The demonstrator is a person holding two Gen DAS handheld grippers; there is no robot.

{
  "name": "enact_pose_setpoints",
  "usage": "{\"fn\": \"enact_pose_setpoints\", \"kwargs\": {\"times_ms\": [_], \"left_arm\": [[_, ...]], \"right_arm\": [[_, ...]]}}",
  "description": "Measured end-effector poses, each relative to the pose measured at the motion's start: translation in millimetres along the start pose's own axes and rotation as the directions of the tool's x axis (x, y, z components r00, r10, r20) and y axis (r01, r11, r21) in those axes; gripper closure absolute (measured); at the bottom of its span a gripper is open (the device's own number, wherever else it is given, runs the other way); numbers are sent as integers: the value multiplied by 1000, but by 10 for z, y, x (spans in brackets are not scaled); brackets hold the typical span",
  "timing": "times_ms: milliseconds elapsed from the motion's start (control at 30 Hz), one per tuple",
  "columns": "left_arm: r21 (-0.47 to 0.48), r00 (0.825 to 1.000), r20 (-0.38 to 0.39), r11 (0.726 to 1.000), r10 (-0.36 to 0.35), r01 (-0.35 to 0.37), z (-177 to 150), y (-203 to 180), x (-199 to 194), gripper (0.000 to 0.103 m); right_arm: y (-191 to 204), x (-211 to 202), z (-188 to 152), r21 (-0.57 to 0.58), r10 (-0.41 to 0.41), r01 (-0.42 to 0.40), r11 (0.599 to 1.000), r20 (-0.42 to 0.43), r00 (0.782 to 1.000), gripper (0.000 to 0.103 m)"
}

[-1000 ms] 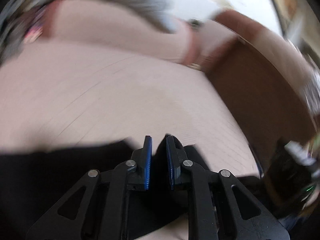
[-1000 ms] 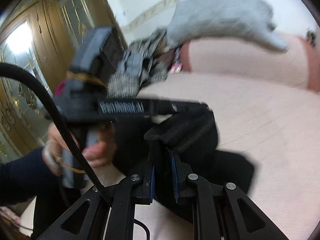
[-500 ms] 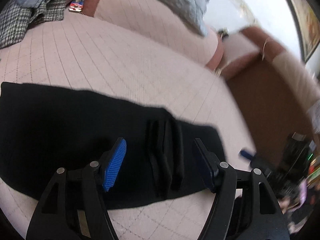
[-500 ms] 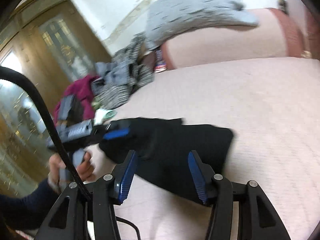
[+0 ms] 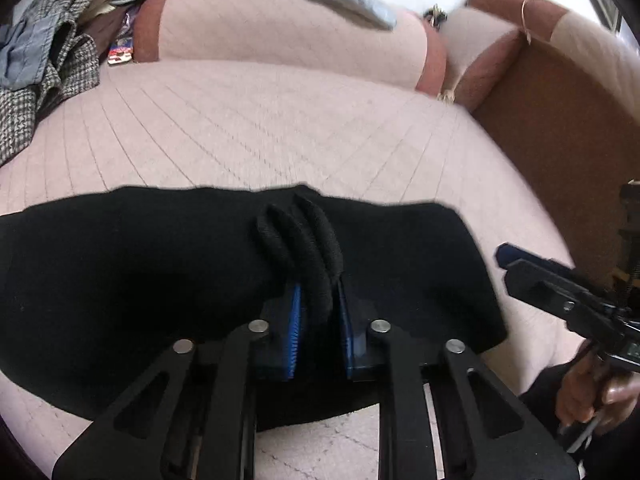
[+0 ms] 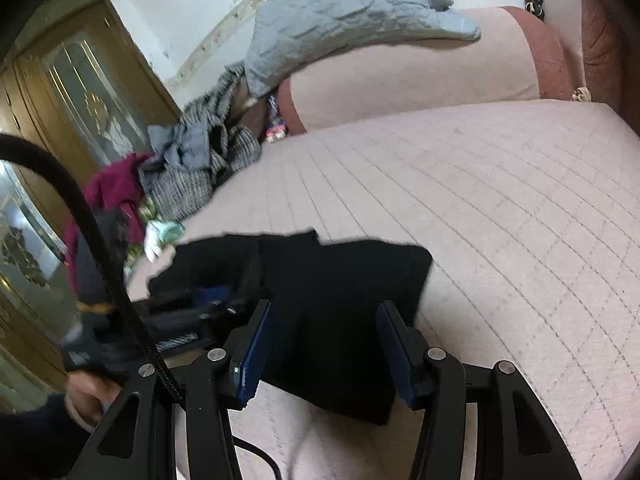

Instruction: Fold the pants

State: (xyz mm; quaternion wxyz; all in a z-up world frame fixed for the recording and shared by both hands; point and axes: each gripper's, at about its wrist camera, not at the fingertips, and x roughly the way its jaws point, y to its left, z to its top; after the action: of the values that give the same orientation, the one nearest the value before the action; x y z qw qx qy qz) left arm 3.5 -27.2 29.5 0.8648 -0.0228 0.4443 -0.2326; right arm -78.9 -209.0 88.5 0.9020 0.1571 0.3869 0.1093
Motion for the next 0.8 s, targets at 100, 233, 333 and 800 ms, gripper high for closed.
{"fn": "enact_pose_setpoints", "kwargs": {"times_ms": [100,233,333,800], "left_arm": [[-12,999,36,1000,13,-12,8,96,-151,90],[-43,999,-25,999,23,-24,-52,214,-27,90],[-44,1000,-18,999,20,-21,-69,228,-16,89],[-86,992,23,989,121,-119,-102,475,-313,78]], "right_arm": [[33,14,64,1,18,-18,1000,5,1000,52],[67,155,74,-15,22,-23,1000,-14,1000,52],[19,368,0,-16,-16,16,1000,-54,998,52],[318,321,5,-99,-38,30,995,-74,997,52]]}}
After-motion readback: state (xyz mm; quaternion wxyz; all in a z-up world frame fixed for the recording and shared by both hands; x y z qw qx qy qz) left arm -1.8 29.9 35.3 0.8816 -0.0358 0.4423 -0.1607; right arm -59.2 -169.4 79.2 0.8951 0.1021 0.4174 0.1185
